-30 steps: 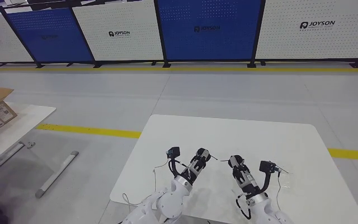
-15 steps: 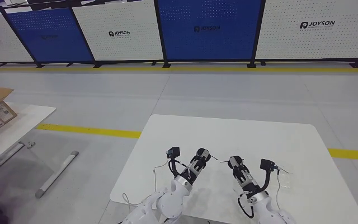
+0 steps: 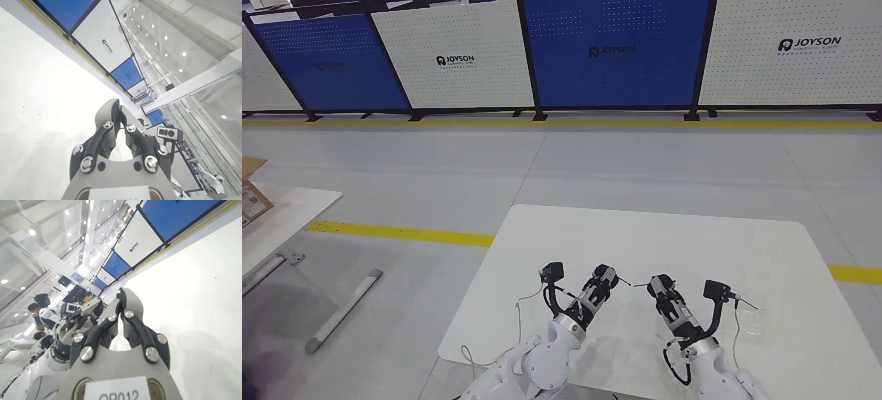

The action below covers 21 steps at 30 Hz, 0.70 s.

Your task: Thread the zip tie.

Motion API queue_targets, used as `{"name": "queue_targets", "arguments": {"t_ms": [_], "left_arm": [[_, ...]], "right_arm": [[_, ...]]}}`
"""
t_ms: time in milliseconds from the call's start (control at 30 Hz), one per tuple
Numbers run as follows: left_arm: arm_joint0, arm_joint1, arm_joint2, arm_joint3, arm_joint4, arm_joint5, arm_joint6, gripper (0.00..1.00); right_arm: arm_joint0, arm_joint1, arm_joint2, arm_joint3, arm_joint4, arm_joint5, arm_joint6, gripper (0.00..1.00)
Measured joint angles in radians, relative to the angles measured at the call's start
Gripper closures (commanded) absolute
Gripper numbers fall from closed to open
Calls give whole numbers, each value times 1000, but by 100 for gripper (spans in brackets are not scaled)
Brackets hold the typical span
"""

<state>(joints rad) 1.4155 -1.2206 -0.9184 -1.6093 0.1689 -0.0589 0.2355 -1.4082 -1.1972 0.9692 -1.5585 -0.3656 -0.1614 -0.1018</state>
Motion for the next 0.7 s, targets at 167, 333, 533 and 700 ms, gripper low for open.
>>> {"name": "queue_targets", "arguments": {"t_ms": [167, 333, 533, 700], "left_arm": [[0, 0, 0, 0, 0, 0, 0, 100], [0, 0, 0, 0, 0, 0, 0, 100], [0, 0, 0, 0, 0, 0, 0, 100], [0, 0, 0, 0, 0, 0, 0, 100]], "right_arm": [[11, -10, -6, 13, -3, 2, 4, 100], [10, -16, -3, 20, -5, 1, 7, 100], [6, -22, 3, 22, -10, 0, 12, 100], [3, -27, 9, 23, -14, -4, 15, 100]]}}
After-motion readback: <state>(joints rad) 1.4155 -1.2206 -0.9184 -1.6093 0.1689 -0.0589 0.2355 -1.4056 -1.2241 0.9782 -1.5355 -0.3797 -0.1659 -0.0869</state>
